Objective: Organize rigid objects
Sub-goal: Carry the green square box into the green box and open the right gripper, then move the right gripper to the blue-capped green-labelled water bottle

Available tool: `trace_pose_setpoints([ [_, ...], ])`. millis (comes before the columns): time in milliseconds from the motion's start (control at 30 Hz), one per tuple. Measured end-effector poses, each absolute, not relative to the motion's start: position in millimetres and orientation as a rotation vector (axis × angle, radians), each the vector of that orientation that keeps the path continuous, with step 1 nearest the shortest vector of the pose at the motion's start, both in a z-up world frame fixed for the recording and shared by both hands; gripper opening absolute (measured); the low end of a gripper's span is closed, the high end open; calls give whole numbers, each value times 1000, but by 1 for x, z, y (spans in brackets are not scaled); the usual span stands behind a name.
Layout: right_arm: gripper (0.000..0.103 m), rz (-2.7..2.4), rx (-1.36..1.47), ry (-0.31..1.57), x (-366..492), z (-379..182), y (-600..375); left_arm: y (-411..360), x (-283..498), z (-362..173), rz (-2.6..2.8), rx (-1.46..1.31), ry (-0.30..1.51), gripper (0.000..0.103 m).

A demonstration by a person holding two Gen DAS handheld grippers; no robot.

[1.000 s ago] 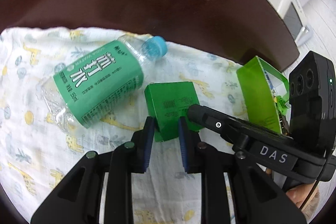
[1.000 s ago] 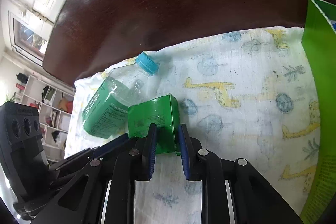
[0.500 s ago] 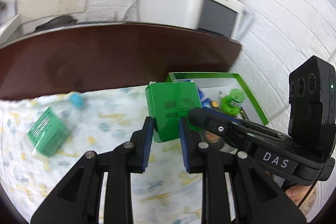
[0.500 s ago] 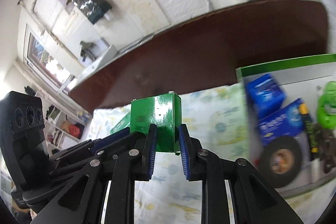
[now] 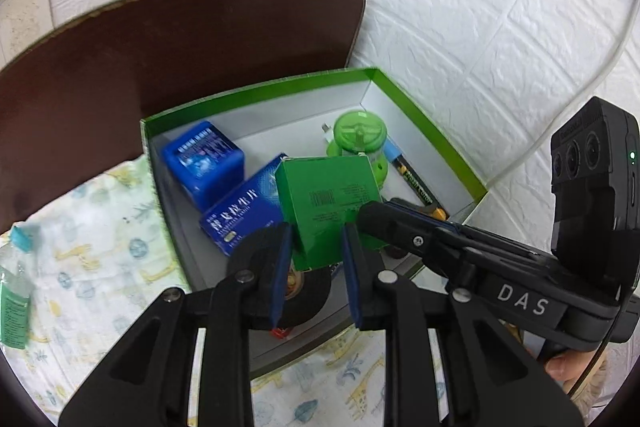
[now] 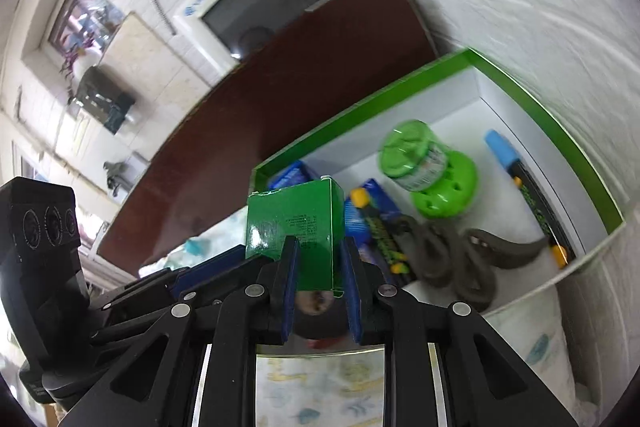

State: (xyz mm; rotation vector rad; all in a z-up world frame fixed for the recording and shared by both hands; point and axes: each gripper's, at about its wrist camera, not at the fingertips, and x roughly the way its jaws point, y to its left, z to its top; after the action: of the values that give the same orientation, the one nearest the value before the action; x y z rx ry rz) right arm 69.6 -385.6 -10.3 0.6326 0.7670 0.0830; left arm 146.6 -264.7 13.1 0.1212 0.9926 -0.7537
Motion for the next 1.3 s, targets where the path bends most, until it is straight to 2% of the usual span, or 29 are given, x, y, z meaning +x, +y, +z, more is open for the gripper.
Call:
trace_pose_setpoints([
  [133,24,61,641,793,68,-28,-398,-267,151,-2,-754,113,1037,21],
  [333,23,28,593,768,67,-23,-394,-255,145,9,-732,126,990,25],
  [533,23,25,575,755,66,-14,-384,-233,133,25,-682,185,889,32],
  [800,23,48,532,767,70,-2,-354,-187,132,37,-632,148,851,41],
  [900,23,72,507,774,72,4,-339,-159,138,34,-569,139,840,43],
  [1000,23,104,487,783,75,8,-323,-112,156,29,-440,92,843,53],
  [1133,23,173,457,816,90,10,-290,-32,177,21,-234,-68,858,53],
  [1300,23,257,400,881,136,3,-226,56,167,8,-49,-242,874,54],
])
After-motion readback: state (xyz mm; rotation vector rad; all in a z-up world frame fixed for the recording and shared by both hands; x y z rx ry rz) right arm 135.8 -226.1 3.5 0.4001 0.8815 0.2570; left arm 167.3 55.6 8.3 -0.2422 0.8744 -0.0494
